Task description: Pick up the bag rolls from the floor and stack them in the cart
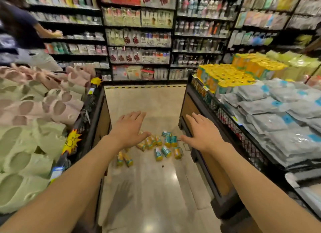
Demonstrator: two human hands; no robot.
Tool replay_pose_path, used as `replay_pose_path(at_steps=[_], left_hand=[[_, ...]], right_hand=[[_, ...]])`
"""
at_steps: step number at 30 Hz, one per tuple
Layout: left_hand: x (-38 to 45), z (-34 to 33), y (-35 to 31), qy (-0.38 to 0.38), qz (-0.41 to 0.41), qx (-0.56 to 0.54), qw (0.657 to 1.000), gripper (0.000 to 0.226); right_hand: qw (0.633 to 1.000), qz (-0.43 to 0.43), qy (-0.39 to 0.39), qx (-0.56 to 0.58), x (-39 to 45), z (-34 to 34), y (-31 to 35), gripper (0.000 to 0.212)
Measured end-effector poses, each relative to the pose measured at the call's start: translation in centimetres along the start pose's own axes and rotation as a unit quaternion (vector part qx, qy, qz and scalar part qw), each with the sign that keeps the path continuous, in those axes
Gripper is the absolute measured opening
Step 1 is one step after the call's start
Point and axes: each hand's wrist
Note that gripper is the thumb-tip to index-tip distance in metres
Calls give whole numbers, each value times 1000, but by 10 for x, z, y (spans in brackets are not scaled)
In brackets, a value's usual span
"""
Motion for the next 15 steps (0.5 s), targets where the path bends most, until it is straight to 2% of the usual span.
replay_pose_path(at_steps=[6,15], left_hand=[[89,-5,14,-7,35,-3,999,89],[188,-26,102,11,120,19,993,92]], right_hand=[[999,50,-11,18,118,-15,-17,97],[993,113,-9,42,287,-39,-18,97]])
Point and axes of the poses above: each hand's wrist, its own x-axis towards the middle knuckle, its own z-axis out of the back of the hand, y = z × x, and after that the axes turned 4 degrees about -y, right-handed
